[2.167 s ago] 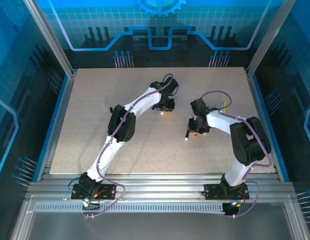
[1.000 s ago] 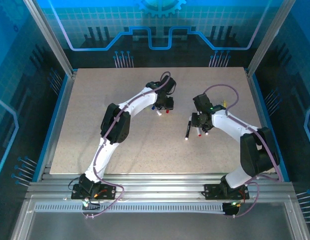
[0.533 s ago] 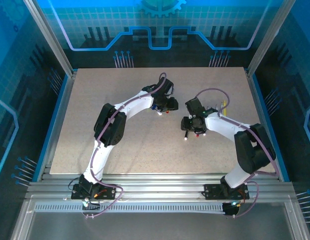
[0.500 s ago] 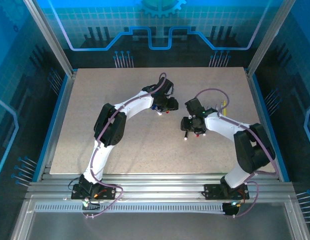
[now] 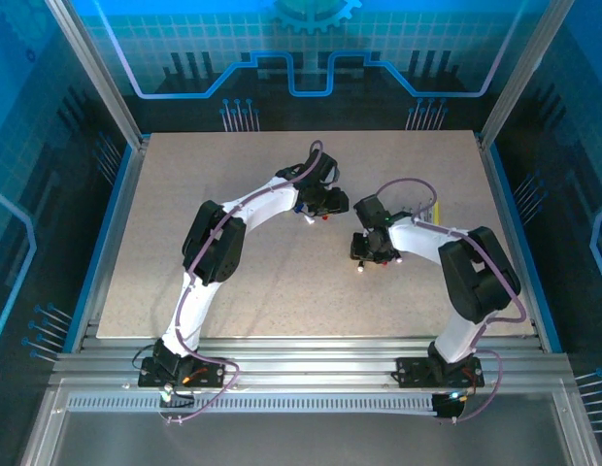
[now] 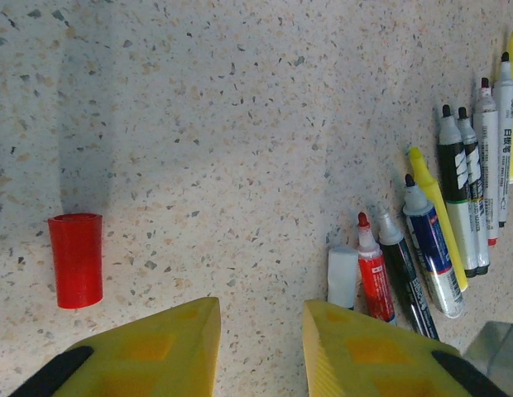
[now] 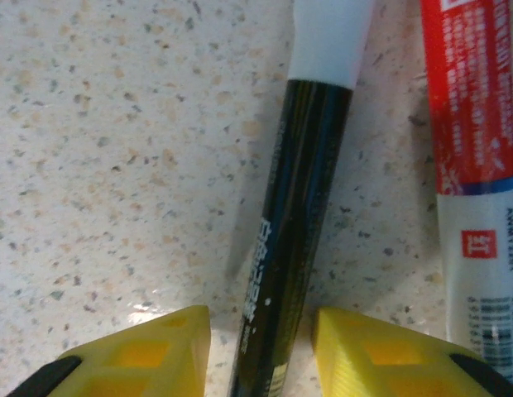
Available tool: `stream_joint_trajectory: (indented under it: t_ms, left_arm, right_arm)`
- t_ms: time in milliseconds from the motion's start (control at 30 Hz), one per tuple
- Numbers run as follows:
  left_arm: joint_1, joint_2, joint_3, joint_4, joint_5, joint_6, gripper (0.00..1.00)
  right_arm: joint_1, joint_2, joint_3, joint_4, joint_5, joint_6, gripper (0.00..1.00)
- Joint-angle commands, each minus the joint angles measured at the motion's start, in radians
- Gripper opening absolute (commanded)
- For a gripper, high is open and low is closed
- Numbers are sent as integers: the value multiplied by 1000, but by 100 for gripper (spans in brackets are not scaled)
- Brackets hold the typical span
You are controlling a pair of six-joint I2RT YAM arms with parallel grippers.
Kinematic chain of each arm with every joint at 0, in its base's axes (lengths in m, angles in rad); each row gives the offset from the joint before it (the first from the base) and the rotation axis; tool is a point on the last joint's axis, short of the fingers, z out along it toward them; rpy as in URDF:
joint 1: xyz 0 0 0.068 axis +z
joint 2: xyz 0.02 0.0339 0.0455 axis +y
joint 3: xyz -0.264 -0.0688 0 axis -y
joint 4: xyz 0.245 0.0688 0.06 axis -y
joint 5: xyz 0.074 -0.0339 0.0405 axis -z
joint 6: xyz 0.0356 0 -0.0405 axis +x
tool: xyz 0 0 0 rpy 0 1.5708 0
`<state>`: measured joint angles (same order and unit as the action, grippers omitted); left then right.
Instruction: Open the pen caps
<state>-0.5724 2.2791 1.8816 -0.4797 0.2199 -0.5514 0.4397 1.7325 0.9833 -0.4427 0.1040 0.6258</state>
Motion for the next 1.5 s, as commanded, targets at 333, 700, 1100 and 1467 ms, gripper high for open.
stream_joint_trajectory:
  t_ms: [333,700,1100,1467]
  left_arm:
    - [-1,-51,-47,35,29,4,35]
    - [-1,-50,-51,41,41,-2,35]
    - [1,-44,-67,92,73,-64,38]
    - [1,-31,-79,102,98,-81,40]
  right_arm:
    - [29,97,32,-4,14,16,29]
    - [38,112,32,-2,20,12,3]
    - [39,-71,-145,279,-174,-19,0]
    - [38,-101,-158,326,-241,-15,0]
